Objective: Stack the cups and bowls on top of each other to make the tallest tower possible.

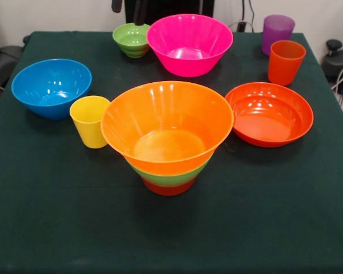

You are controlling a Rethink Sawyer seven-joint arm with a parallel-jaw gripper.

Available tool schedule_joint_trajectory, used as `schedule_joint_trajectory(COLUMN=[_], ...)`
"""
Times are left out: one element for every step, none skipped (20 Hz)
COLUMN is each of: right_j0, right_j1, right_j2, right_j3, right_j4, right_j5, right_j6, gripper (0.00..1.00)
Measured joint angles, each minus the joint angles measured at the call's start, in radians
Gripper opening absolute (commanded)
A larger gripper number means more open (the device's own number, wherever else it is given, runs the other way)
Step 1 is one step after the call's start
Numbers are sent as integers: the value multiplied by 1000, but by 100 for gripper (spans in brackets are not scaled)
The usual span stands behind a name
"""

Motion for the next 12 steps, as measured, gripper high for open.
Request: schedule_joint_trajectory(right_j0=[-1, -1, -5, -9, -17, -25, -35, -37, -48, -61, -69, -87], right_j1=[0, 1, 1, 1, 1, 1, 1, 1, 1, 2, 2, 1], right_j2=[0, 0, 3, 6, 13, 19, 27, 29, 37, 48, 55, 71], right_j3=[0, 0, 2, 2, 3, 3, 3, 3, 3, 3, 3, 3], right_j4=[-7, -10, -23, -31, -40, -48, -58, -60, -72, -91, -105, -144], right_j5=[0, 0, 0, 0, -1, -2, -5, -5, -9, -15, -20, -37], right_j6=[0, 0, 0, 0, 0, 0, 0, 0, -1, -4, -6, -14], gripper=[100, 100, 100, 100, 100, 100, 100, 100, 100, 100, 100, 100])
